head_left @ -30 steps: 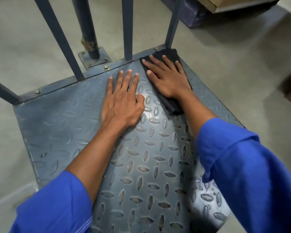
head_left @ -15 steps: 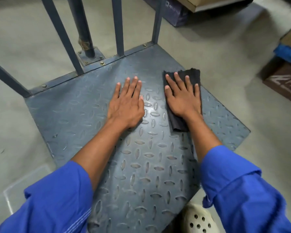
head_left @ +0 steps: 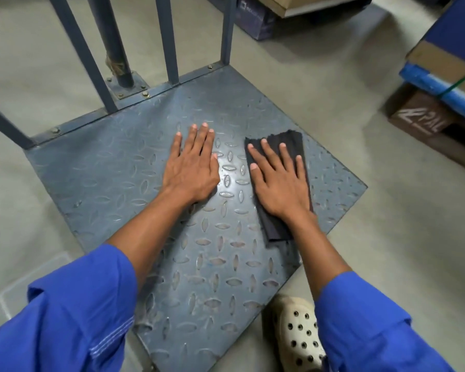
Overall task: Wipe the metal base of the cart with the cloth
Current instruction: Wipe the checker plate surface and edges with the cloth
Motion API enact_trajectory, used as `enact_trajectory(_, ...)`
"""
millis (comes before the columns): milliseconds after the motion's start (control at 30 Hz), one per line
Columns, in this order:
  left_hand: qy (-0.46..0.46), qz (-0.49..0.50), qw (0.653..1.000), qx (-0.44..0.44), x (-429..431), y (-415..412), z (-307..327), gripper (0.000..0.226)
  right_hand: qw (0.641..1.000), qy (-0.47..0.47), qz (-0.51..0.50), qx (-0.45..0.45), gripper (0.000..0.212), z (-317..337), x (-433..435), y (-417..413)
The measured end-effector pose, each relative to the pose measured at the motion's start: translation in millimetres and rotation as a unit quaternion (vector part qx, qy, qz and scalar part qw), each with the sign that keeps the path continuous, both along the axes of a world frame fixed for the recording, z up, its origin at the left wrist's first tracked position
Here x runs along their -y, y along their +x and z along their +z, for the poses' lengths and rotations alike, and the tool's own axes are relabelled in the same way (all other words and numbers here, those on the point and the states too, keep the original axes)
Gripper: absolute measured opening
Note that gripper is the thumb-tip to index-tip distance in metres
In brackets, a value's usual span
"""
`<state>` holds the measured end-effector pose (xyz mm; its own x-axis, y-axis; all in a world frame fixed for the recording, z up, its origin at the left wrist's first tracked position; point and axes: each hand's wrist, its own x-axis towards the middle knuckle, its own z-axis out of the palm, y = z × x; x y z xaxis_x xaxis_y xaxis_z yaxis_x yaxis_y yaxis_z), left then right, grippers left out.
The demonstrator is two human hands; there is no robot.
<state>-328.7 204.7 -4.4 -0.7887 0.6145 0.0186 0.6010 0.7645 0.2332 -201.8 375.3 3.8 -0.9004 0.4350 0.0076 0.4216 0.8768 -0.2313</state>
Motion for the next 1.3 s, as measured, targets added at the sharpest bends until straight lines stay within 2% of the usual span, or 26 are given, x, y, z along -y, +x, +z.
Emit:
enact_trajectory(133, -0.003, -0.016, 1.0, 0.004, -0.5, 12.7, 3.7, 0.065, 0.999, 0.006, 0.049, 0.009, 0.054, 5.5, -28.7, -11.5)
enact_trajectory(233, -0.003, -0.018, 1.0, 0.004, 0.3, 26.4, 2.3, 0.066, 0.999, -0.01, -0.047, 0.014, 0.056, 8.3, -68.6, -13.7)
enact_trajectory(333, -0.002, -0.014, 1.0, 0.003, -3.8, 34.7, 0.0, 0.067, 0.991, -0.019, -0.136, -0.003, 0.058, 2.6, -43.8, 15.2)
enact_trajectory(433, 0.006, -0.013, 1.0, 0.006, -13.6, 39.5, -0.9, 0.066, 0.996, -0.005, -0.085, -0.011, 0.056, -2.3, -1.5, 35.7)
enact_trajectory(567, 0.012, -0.03, 0.999, 0.0, -22.0, 52.3, -1.5, 0.068, 0.999, -0.01, -0.036, 0.0, 0.055, 3.3, -30.8, 2.6)
enact_trajectory(667, 0.013, -0.044, 0.999, 0.007, -25.9, 65.4, -2.4, 0.072, 0.993, -0.019, -0.119, -0.008, 0.057, 4.1, -64.0, 6.4)
enact_trajectory(767, 0.021, -0.063, 0.998, -0.001, -31.8, 75.9, -5.2, 0.07, 0.976, -0.027, -0.213, -0.024, 0.058, -1.1, -39.5, 43.9)
enact_trajectory(833, 0.022, -0.065, 0.998, -0.005, -34.8, 76.8, -5.3, 0.069, 0.984, -0.017, -0.179, -0.02, 0.057, -3.3, -13.7, 56.2)
enact_trajectory(933, 0.016, -0.07, 0.997, -0.003, -36.4, 75.5, -5.2, 0.068, 0.992, -0.012, -0.123, -0.016, 0.056, -0.1, -35.5, 39.9)
enact_trajectory(1067, 0.016, -0.071, 0.997, -0.009, -35.8, 75.0, -7.3, 0.069, 0.98, -0.034, -0.198, -0.007, 0.057, 1.3, -86.9, 32.2)
enact_trajectory(1167, 0.023, -0.058, 0.998, -0.01, -39.9, 75.8, -7.2, 0.069, 0.975, -0.029, -0.22, -0.018, 0.057, -2.4, -49.8, 46.1)
enact_trajectory(1300, 0.028, -0.031, 0.999, -0.003, -49.7, 79.9, -4.8, 0.066, 0.991, -0.01, -0.132, -0.016, 0.056, -5.1, 0.9, 63.9)
